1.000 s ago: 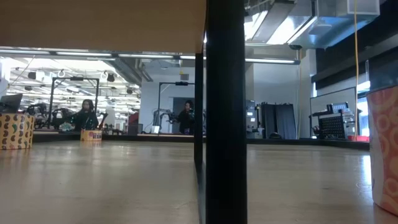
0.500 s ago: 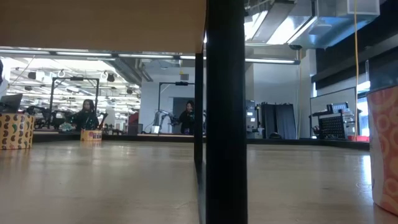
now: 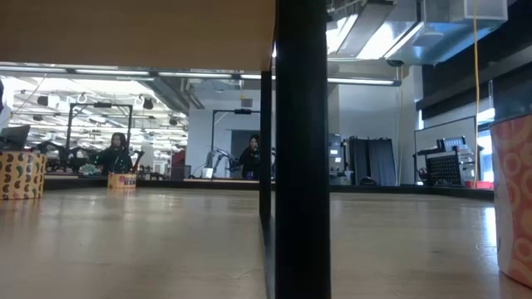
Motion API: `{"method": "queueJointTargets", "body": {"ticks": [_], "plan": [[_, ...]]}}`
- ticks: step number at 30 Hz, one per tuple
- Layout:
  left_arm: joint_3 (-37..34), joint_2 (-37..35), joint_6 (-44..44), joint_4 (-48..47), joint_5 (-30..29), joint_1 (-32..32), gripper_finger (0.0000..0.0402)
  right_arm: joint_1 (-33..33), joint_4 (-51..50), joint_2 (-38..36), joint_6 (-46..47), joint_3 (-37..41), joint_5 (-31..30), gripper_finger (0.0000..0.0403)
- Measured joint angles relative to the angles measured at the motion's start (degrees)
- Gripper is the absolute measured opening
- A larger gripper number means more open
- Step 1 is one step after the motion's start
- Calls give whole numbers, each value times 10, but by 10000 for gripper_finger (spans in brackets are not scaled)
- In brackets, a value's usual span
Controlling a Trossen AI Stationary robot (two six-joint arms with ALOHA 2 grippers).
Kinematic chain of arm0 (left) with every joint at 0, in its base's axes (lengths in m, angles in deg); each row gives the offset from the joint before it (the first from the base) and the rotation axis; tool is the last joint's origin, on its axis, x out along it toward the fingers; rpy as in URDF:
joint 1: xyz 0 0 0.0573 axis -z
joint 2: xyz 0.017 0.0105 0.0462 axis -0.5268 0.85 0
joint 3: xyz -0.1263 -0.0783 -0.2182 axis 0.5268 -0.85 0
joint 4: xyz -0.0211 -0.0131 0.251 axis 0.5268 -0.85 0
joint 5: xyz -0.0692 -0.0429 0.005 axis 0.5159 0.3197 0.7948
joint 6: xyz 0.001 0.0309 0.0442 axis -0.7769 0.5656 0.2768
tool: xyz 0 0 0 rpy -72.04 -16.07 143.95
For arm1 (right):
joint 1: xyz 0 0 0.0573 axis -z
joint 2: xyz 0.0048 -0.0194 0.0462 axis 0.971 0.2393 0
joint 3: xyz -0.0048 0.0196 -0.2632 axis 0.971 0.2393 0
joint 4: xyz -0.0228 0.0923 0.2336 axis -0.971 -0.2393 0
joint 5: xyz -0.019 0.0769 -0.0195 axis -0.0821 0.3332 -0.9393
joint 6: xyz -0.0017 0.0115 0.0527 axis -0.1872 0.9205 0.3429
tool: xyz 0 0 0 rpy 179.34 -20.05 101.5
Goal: Pick and place cans onto a shelf
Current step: Put the canned tomato on the shelf
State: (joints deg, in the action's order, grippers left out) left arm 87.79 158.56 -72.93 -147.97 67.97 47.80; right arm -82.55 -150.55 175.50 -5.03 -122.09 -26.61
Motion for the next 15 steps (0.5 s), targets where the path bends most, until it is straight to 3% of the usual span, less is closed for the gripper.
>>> {"method": "queueJointTargets", "body": {"ticks": [15], "plan": [[0,0,14,-2,64,30,0,0,0,0,3,0,0,14]]}}
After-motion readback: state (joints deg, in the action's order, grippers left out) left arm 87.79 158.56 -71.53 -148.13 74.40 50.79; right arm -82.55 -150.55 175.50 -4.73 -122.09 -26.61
